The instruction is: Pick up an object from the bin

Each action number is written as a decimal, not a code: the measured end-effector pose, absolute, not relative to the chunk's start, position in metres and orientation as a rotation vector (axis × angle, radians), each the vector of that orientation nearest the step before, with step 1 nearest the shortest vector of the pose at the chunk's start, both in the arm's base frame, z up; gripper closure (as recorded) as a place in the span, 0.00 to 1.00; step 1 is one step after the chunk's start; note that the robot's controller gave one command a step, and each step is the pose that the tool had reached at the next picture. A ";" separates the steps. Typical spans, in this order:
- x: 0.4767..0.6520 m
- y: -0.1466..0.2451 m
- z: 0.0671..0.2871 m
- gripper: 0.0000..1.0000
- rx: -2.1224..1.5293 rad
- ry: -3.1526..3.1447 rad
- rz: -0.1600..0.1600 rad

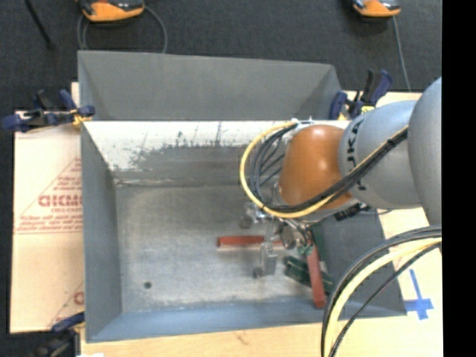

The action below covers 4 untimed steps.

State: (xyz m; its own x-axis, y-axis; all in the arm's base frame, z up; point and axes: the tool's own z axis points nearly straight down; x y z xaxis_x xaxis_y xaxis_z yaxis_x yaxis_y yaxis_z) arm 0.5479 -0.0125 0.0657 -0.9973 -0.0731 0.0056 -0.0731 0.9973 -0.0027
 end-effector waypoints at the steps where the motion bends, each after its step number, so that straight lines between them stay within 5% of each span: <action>1: 0.551 -0.008 0.071 1.00 0.118 -3.143 0.000; 2: 0.604 -0.032 0.209 1.00 0.084 -3.155 0.004; 3: 0.601 -0.031 0.204 0.00 0.081 -3.144 0.000; 4: 0.598 -0.098 0.067 0.00 0.016 -3.142 0.001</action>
Offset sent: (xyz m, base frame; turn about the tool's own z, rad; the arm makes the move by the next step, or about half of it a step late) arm 0.0000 0.0000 0.0000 0.0000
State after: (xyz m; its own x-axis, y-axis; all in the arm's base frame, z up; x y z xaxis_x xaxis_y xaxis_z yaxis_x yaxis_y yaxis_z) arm 0.5982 -0.0978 0.0668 -0.9999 -0.0102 -0.0008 -0.0102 0.9999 -0.0009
